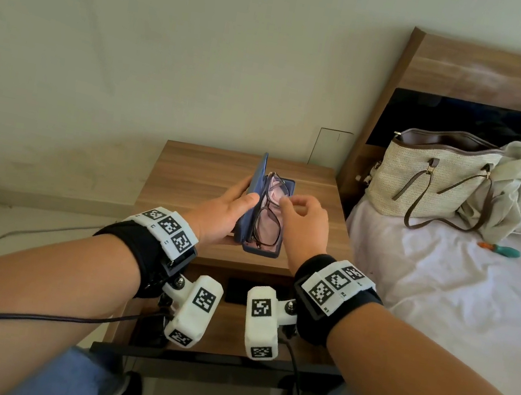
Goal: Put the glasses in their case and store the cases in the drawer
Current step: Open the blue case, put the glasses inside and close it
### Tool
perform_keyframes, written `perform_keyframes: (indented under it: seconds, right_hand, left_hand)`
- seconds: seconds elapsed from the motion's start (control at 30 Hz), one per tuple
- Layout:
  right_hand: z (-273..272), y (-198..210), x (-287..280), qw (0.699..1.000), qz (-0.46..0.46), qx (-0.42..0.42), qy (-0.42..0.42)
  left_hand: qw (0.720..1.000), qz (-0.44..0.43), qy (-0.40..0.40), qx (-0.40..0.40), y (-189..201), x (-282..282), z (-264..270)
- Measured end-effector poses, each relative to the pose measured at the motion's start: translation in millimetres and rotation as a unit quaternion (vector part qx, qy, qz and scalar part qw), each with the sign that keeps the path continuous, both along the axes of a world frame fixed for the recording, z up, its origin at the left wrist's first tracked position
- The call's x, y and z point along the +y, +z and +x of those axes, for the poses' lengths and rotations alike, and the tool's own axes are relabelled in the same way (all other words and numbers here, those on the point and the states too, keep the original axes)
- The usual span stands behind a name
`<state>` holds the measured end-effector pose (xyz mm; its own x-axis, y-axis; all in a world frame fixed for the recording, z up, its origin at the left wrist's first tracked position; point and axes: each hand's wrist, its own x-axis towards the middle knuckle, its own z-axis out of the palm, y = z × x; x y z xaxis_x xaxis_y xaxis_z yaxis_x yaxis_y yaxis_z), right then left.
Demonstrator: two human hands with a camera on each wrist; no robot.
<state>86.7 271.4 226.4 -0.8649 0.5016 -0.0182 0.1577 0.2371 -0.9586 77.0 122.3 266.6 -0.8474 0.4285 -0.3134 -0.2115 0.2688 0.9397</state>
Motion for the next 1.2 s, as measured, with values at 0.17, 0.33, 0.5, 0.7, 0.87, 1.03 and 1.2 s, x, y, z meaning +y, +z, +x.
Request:
perform_keyframes:
  seconds: [0.17,0.33,0.5,0.7,0.87,1.03,1.2]
  right_hand:
    - [1.0,-0.2,-0.2,0.99,0.125,-0.046,0.047]
    - [4.6,3.9,-6.0,0.983,0.156,-0.083,0.051]
    - [0.9,8.1,-9.3,0.987,0.127,-0.086,0.04]
    - [-3.3,3.6,-10.7,0.99,0.113,-0.073,0.044]
    - [-3.5,-1.4,-13.3,0.994,0.088,-0.051,0.039]
    - [-4.8,3.3,-7.2,0.99,0.122,-0.063,0.038]
    - [-9.1,1.0,-3.7,0.983,0.156,-0.085,0.055]
  left_hand:
    - [1.0,0.023,0.008,-0.011,-2.9,1.8,3.9]
    - [0.999,0.042,0.006,-0.009,-4.3,3.0,8.3]
    - [0.999,0.046,0.005,-0.003,-3.6,4.7,11.7]
    - [0.999,0.038,0.002,0.008,-2.6,5.1,12.8]
    - [0.999,0.033,0.008,0.014,-2.2,4.3,9.5]
    - [0.999,0.028,0.009,0.016,-3.6,4.8,9.1]
    - [1.0,0.022,0.002,0.021,-3.5,7.2,10.3]
